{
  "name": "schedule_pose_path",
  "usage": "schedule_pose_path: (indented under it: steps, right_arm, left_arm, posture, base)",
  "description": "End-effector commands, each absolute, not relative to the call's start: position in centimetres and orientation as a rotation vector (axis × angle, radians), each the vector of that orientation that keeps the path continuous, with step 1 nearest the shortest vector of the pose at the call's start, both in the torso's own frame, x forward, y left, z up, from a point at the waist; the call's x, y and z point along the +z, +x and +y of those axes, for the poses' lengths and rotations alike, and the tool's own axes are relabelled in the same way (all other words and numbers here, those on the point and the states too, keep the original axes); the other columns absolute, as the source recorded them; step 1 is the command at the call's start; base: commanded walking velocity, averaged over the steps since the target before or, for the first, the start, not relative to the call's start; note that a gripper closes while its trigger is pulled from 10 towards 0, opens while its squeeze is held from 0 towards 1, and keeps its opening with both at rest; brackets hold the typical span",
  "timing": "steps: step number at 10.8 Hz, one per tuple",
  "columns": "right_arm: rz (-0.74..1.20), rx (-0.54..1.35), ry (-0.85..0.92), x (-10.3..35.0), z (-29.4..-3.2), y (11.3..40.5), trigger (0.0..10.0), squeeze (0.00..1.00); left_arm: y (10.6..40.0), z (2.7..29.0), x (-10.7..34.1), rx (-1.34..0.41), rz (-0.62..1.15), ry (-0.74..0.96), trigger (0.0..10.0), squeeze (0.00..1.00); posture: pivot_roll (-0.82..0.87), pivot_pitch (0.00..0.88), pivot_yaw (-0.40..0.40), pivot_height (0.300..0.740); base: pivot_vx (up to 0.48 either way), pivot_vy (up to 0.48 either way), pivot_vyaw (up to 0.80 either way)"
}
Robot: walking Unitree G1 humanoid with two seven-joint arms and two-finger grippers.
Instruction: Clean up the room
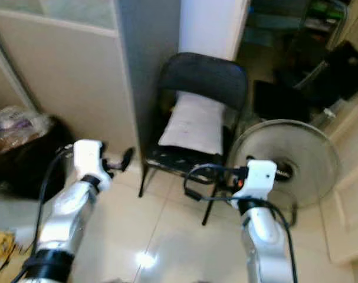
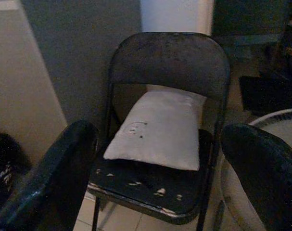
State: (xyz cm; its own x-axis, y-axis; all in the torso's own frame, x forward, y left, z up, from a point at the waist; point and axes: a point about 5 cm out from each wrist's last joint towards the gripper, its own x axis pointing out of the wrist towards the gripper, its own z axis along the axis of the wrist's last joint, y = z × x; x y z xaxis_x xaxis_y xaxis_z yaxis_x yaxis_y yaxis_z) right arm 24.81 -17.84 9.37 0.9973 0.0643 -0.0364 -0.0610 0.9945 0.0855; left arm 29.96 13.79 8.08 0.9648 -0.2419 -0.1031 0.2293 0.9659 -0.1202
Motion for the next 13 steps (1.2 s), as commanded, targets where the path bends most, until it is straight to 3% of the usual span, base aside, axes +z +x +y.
schedule_pose_path:
  steps: [1,4,6,10,13]
  right_arm:
    - [0.061,0.063,0.094,9.0,-17.8,25.0,10.0,0.00]
    - [0.082,0.032,0.130,8.1,-18.8,24.7,10.0,0.00]
    - [0.095,0.004,0.137,7.4,-19.5,24.2,10.0,0.00]
    - [0.101,0.041,0.152,7.0,-18.7,24.7,10.0,0.00]
    - [0.120,0.092,0.157,6.6,-17.5,24.8,10.0,0.00]
  left_arm:
    - [29.8,14.2,7.5,-0.233,0.147,-0.111,10.0,0.00]
    - [29.8,14.6,7.1,-0.212,0.169,-0.111,10.0,0.00]
    - [29.6,15.5,6.6,-0.107,0.187,-0.138,10.0,0.00]
    - [28.9,16.0,6.0,-0.110,0.205,-0.083,10.0,0.00]
    - [28.8,16.3,5.9,-0.085,0.210,-0.086,10.0,0.00]
  posture:
    - [-0.11,0.000,0.015,0.740]
    - [-0.11,0.000,0.024,0.740]
    - [-0.12,0.000,0.046,0.740]
    - [-0.10,0.000,0.059,0.740]
    - [-0.09,0.000,0.039,0.740]
  base:
    - [-0.281,0.390,0.50]
    - [0.000,0.000,0.27]
    - [0.000,0.000,0.00]
    - [0.000,0.000,0.00]
    - [0.000,0.475,0.00]
